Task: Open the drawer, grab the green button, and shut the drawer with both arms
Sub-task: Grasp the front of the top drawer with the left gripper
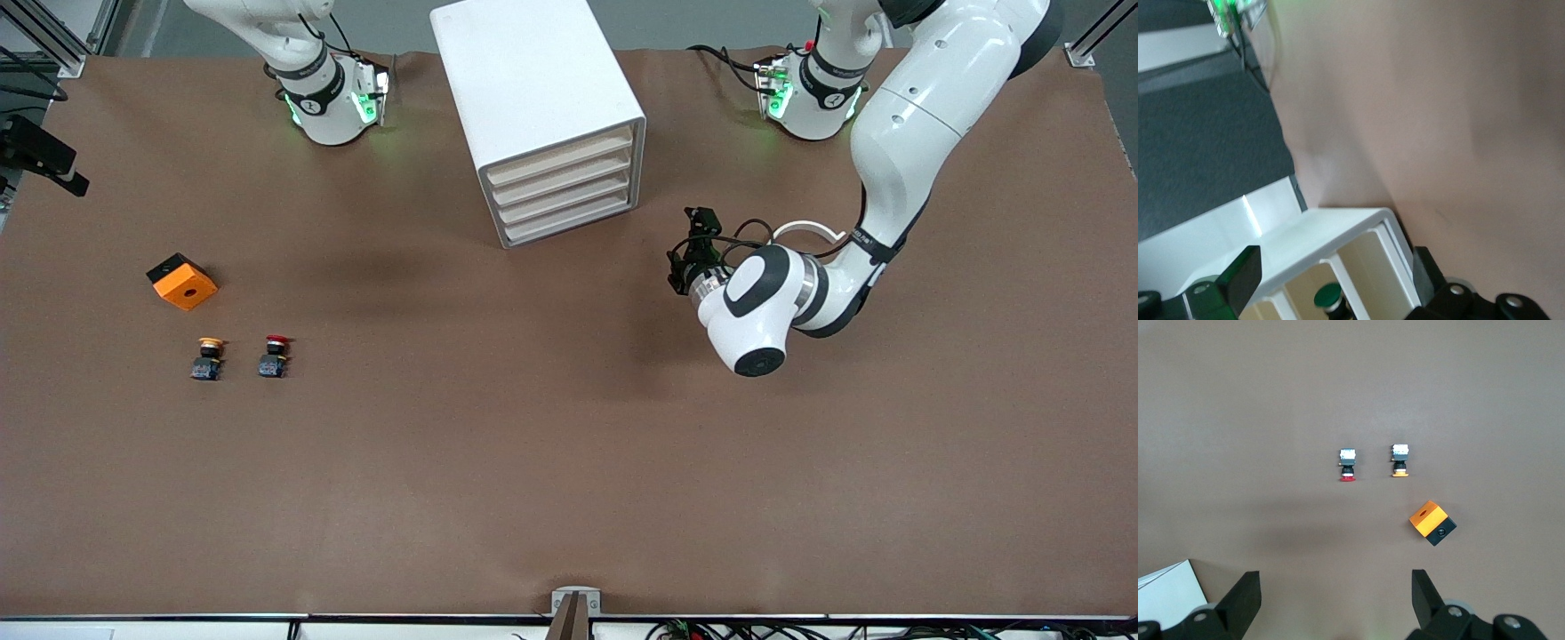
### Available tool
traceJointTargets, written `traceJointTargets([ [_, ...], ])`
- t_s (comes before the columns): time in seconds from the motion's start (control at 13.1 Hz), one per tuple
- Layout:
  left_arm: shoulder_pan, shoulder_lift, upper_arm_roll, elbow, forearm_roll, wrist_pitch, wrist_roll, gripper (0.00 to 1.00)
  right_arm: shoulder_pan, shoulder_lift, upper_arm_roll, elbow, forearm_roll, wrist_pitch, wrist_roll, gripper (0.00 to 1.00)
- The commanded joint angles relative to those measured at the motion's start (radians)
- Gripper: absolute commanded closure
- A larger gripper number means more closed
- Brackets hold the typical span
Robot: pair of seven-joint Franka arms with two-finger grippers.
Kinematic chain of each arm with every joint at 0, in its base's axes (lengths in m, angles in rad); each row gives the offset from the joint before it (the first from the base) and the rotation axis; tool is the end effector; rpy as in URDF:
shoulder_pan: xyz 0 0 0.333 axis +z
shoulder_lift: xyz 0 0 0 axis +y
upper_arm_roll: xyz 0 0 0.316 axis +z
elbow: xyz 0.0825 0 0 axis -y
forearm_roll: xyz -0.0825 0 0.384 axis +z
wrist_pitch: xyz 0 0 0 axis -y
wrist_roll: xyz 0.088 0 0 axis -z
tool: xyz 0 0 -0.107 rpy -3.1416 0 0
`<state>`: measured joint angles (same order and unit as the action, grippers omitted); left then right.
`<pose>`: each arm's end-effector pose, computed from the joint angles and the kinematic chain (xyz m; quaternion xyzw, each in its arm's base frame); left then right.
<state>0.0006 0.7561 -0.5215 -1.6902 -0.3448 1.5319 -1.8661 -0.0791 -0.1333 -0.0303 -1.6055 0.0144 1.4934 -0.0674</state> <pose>0.4941 -0.3033 0.1958 -0.6405 -0.5702 0.4569 0.2363 0.5011 -0.0546 0.6719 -0.9997 0.0203 -0.0113 0.0082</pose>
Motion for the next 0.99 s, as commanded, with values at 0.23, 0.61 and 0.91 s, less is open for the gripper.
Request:
traceJointTargets([
  [0.23,0.032,0.075,-0.017,0.02,-0.095,-0.024,-0.108,0.0,-0.01,0.008,0.004,0.025,0.001,-0.007,-0.009,0.0],
  [0.61,0.003,0.156,-0.017,0.089,-0.144,-0.025,-0.227,0.0,-0.011,0.009,0.004,0.026,0.01,-0.007,0.003,0.0],
  [0.91,-0.036,0.206,-0.017,0.145,-0.149,-0.035,-0.313,0.0,-0.007,0.008,0.006,0.024,0.01,-0.015,0.006,0.0],
])
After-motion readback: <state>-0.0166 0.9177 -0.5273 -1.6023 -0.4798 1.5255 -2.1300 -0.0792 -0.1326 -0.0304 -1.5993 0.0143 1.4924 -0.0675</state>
